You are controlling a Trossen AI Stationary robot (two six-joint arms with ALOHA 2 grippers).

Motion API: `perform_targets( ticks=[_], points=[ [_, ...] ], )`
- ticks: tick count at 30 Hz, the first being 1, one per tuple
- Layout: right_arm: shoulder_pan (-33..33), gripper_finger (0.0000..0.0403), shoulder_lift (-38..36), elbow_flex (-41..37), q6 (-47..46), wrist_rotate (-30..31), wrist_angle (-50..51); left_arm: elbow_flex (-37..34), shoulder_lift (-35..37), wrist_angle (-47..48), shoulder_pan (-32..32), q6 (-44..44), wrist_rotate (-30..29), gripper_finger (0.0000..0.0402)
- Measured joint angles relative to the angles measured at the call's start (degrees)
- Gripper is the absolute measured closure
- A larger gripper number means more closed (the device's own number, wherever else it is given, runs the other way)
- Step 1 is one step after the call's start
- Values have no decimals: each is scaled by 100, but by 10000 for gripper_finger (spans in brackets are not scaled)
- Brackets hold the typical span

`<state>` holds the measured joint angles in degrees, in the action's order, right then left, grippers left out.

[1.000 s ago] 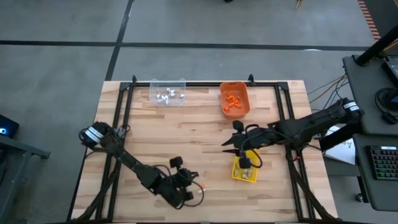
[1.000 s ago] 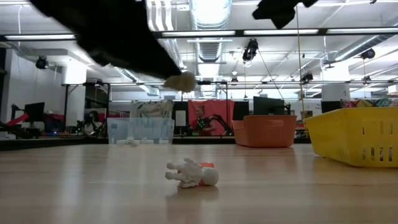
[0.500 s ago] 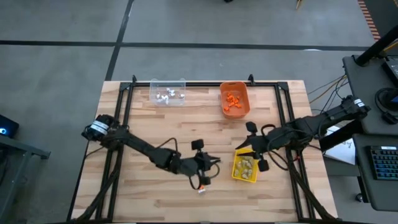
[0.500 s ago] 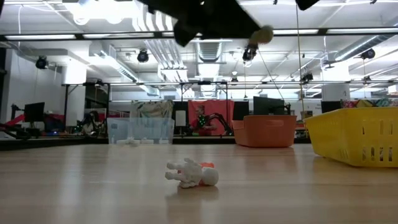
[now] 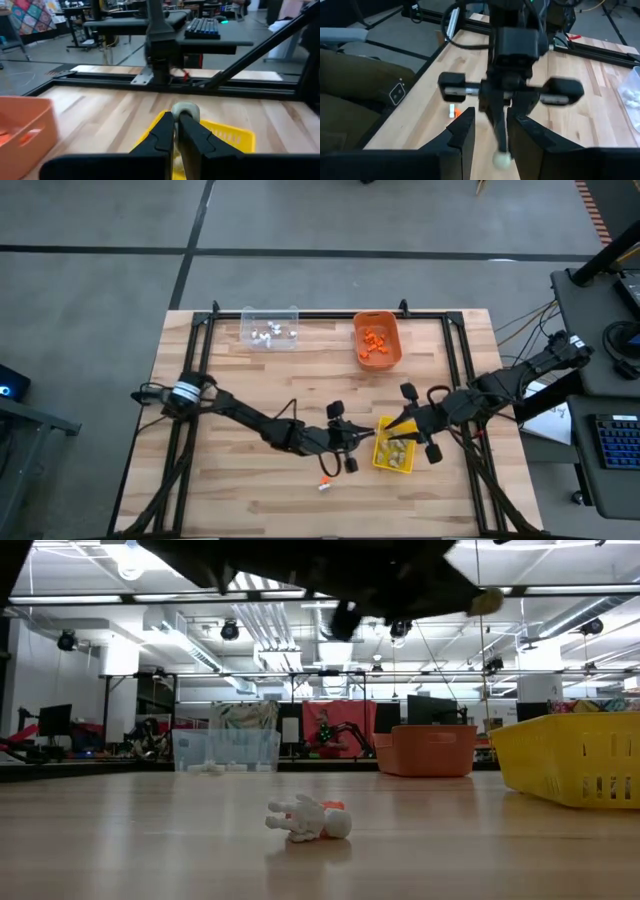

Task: Sort Halloween decoration
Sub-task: Put the gray skull toy into the yellow bin

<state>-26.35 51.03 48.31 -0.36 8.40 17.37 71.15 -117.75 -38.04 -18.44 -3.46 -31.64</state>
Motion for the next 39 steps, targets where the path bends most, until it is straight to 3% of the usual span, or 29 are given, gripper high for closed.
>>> perform_targets(
  ticks=[7, 17, 32, 39],
  points=[
    [-97, 300, 2, 0, 38, -1, -15, 988, -837, 49, 55, 190, 121, 401],
    [-129, 300, 2, 0, 26, 4, -17, 2222, -1582, 953, 128, 256, 573, 401],
    [-129, 300, 4, -4, 0, 10, -12, 2252, -1615, 1114, 280, -223, 874, 401],
    [-129, 300, 7, -83, -2, 15, -12, 2252, -1615, 1169, 280, -262, 874, 372]
  ],
)
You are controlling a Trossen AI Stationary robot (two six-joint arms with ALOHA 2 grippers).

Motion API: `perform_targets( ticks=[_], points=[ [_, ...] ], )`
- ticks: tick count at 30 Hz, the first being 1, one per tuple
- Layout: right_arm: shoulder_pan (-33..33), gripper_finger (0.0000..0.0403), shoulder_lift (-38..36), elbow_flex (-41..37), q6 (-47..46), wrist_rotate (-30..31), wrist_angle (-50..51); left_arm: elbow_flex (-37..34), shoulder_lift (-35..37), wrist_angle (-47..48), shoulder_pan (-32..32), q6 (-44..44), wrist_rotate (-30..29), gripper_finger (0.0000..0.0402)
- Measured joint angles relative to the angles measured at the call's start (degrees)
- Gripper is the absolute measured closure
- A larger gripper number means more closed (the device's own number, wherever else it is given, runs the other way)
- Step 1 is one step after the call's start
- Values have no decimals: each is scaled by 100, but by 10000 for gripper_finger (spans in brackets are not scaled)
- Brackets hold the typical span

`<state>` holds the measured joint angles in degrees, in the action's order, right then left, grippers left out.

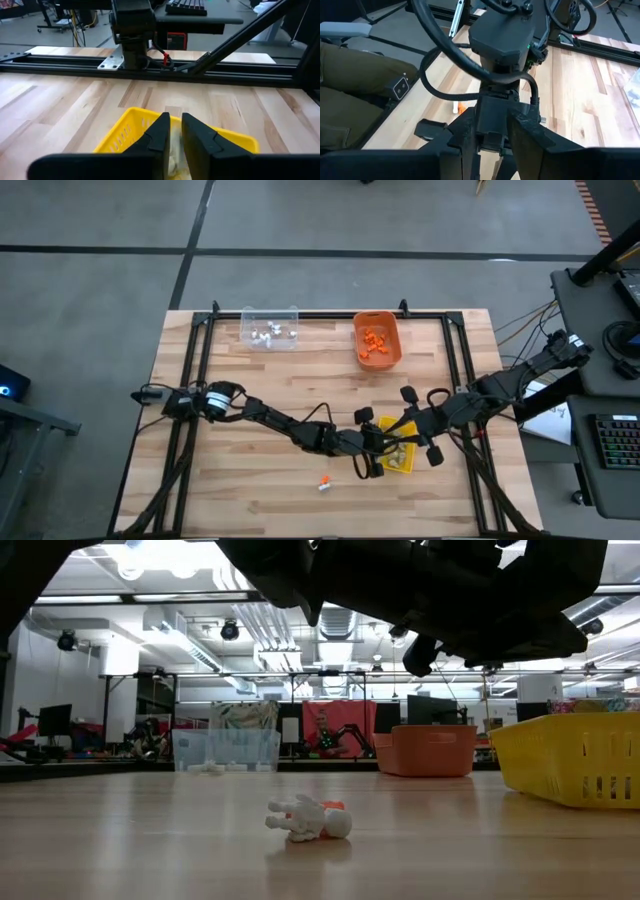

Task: Sort Halloween decoration
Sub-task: Put the gray skull toy into the yellow bin, then put the orange skeleton toy into the yellow bin

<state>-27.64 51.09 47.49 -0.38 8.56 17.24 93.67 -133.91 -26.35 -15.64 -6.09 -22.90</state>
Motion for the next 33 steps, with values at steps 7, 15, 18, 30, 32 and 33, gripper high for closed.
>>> perform_targets(
  ticks=[7, 15, 18, 30, 32, 33],
  points=[
    [0, 300, 2, -81, -112, 2, -1, 0, 0, 24, -2, 0, 0, 329],
    [0, 300, 1, -122, -270, 7, -5, -7, 393, 943, -103, 349, -149, 311],
    [4, 300, 2, -149, -405, 64, -3, -10, 665, 1450, -207, 551, -473, 310],
    [20, 300, 496, -254, -1465, 861, -207, -1167, 1995, 2059, -764, 618, -1350, 310],
    [20, 300, 762, -254, -1469, 861, -431, -1484, 2276, 2056, -860, 392, -1414, 310],
    [19, 300, 914, -248, -1469, 861, -489, -1656, 2440, 2065, -910, 275, -1414, 310]
  ],
)
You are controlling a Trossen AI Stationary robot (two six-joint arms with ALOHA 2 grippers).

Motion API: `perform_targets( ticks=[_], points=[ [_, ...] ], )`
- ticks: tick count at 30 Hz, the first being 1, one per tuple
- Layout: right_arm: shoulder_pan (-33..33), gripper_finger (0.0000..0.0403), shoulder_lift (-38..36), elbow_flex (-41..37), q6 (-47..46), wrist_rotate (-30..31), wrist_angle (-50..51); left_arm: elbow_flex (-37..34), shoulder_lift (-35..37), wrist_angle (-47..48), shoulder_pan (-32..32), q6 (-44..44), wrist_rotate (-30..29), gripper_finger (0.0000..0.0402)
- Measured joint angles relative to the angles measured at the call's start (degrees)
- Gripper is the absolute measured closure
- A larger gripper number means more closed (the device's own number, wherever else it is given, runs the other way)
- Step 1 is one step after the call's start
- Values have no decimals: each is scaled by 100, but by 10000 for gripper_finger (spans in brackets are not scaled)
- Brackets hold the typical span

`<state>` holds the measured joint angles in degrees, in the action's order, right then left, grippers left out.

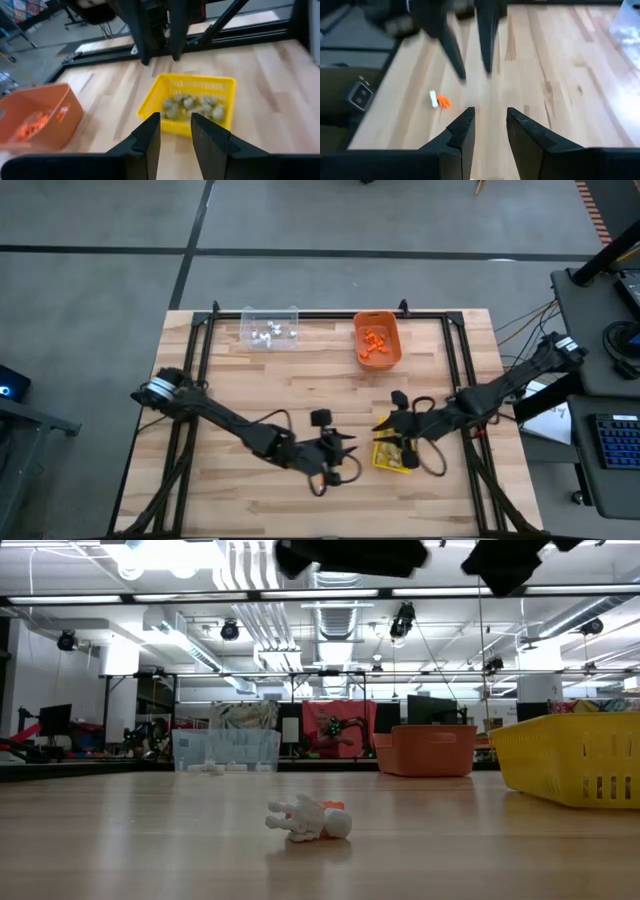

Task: Sort Halloween decoration
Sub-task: Put the orange skeleton toy into the yellow bin

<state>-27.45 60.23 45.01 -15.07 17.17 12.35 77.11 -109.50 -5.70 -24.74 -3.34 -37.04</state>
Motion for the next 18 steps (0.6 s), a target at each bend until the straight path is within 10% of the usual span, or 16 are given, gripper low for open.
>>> perform_targets(
  ticks=[18],
  points=[
    [-2, 300, 2326, 1099, -393, -63, -113, -2622, 2747, 219, -639, -1635, -12, 310]
  ],
)
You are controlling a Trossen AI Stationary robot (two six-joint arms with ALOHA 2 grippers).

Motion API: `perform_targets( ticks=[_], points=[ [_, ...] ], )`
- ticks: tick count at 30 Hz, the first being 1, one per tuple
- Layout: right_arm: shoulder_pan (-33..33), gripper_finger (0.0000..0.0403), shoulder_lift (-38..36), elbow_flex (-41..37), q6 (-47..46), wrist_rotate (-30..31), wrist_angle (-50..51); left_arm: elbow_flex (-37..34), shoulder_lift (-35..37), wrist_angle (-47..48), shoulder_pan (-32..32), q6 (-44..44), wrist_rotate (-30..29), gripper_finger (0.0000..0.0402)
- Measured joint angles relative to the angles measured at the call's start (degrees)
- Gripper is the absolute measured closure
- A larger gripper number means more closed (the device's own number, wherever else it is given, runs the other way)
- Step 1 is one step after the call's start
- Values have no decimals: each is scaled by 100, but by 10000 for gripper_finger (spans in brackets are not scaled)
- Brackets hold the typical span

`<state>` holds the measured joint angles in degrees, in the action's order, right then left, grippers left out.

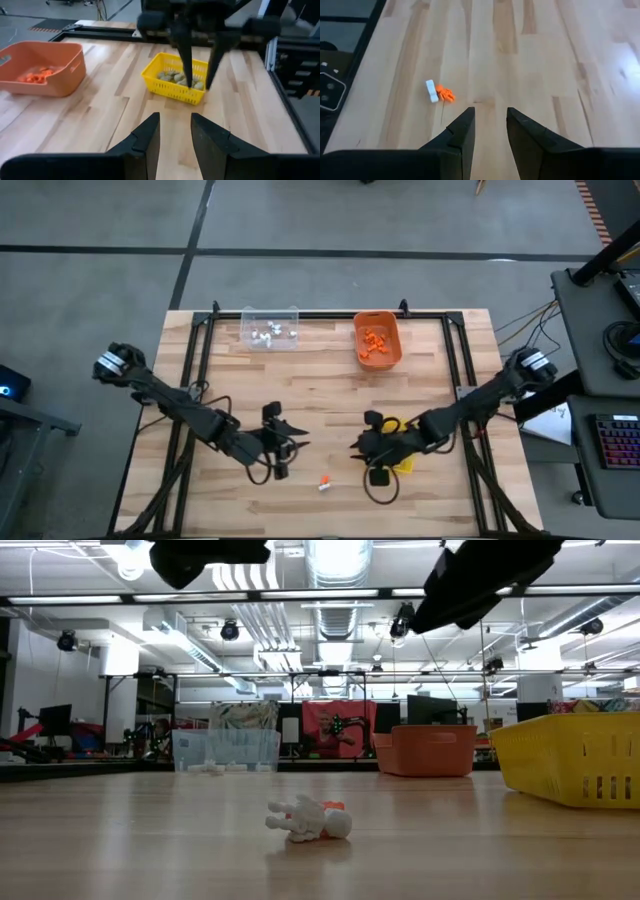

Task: Sort Halloween decoration
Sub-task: Put the orange skeleton toy into the yellow bin

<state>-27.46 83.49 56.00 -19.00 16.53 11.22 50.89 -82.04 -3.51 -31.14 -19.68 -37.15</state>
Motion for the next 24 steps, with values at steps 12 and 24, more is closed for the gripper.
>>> perform_targets(
  ticks=[12, 24],
  points=[
    [0, 300, 1393, 1131, 625, -7, 31, -363, 538, -4, 2, 192, -349, 310],
    [9, 258, 2489, 1989, 1337, -176, 193, -77, 612, 95, 12, 1010, -648, 310]
  ],
)
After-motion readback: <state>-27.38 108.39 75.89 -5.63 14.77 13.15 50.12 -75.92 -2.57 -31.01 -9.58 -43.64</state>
